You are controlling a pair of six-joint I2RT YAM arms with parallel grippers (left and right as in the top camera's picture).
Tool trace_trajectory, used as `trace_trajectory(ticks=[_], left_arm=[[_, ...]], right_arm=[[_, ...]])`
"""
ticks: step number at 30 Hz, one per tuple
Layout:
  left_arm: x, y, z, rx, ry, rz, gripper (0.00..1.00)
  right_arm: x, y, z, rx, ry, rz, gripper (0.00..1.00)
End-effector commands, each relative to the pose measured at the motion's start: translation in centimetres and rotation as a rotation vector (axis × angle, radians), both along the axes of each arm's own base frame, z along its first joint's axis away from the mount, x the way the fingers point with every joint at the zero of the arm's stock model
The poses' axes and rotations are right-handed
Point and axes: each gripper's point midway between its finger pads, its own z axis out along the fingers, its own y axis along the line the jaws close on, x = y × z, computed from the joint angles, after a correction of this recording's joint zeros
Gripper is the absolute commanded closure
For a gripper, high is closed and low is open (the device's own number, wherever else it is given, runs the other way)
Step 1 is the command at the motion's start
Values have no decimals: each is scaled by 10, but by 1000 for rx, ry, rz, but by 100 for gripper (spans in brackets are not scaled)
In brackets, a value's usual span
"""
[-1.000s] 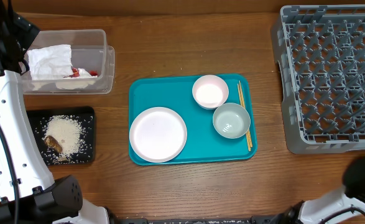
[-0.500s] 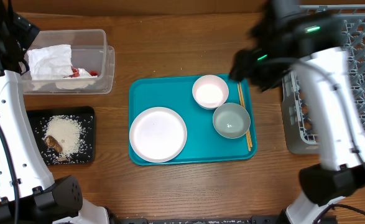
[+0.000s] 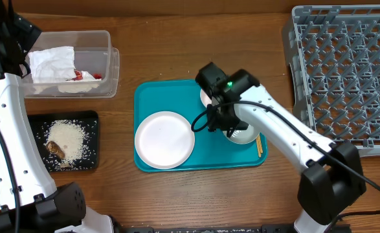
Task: Sort waste into correct bins and load items into the dishwasher
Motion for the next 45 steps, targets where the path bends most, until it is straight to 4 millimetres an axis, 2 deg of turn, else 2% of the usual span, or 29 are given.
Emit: trace_trajectory(ticks=[1, 4, 8, 13, 21, 25, 35, 37, 38, 39, 45], left_arm=[[0, 2, 0, 8, 2, 15, 0], [0, 2, 0, 8, 3, 15, 0], [0, 2, 0, 8, 3, 15, 0], [0, 2, 0, 8, 3, 15, 0], [0, 2, 0, 8, 2, 15, 0], [0, 2, 0, 8, 3, 15, 0], [0, 2, 0, 8, 3, 15, 0], [0, 2, 0, 8, 3, 15, 0], [0, 2, 0, 8, 3, 15, 0], [0, 2, 0, 8, 3, 15, 0], [0, 2, 0, 8, 3, 15, 0]], right_arm=[[-2, 0, -16, 14, -2, -4, 42], [-3, -1, -34, 14, -16, 1, 43], [-3, -2, -49, 16, -30, 0, 50], [3, 1, -51, 33, -59, -3, 80], [4, 3, -51, 39, -60, -11, 80], [7, -7, -59, -5, -92, -13, 76], [5, -7, -62, 2, -89, -35, 77], [5, -7, -62, 1, -89, -34, 83], [5, -7, -62, 1, -88, -34, 93], [5, -7, -62, 1, -88, -34, 96], [4, -3, -59, 23, -78, -32, 96]])
